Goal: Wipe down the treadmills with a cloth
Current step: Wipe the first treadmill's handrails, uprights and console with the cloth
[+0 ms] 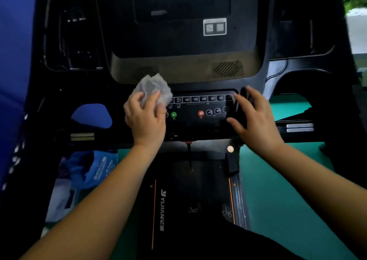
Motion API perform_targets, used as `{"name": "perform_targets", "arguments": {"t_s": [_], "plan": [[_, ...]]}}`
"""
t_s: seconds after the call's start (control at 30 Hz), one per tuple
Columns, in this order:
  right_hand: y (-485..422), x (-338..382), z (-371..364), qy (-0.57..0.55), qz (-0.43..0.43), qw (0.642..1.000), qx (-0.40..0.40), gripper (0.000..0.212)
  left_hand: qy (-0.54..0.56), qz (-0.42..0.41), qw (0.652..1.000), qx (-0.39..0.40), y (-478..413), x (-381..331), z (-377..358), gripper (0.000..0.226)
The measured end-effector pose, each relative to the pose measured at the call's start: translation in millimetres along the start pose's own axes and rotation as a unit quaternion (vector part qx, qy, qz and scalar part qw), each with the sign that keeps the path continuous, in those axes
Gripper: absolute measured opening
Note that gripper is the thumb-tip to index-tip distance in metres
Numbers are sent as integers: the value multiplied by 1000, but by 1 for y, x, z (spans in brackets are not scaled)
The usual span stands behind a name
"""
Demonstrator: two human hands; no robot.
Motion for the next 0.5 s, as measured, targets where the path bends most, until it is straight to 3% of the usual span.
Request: {"name": "perform_targets", "arguments": {"t_s": [0.07,0.17,0.33,0.5], "plan": [[-17,-1,-11,20,38,999,3,62,-80,-59,995,-14,-15,-1,-14,47],[-29,-3,-30,39,73,997,14,63,-114,-90,989,-14,-37,-4,-27,53],[-27,-7,-40,32,84,996,-8,63,-39,-23,996,-73,43,-5,-33,44],[-28,-9,-40,33,87,996,4,64,7,30,997,-72,98,-53,-60,47]]}}
Point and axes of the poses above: each hand's wrist, its own y-axis away from the middle knuckle, its own z-axis out of the back of the hand, x = y × z, the point moved 6 cm from there along -y, towards the middle knuckle, and after that the axes turned 14 degrees about -x, right-handed, at the moved point
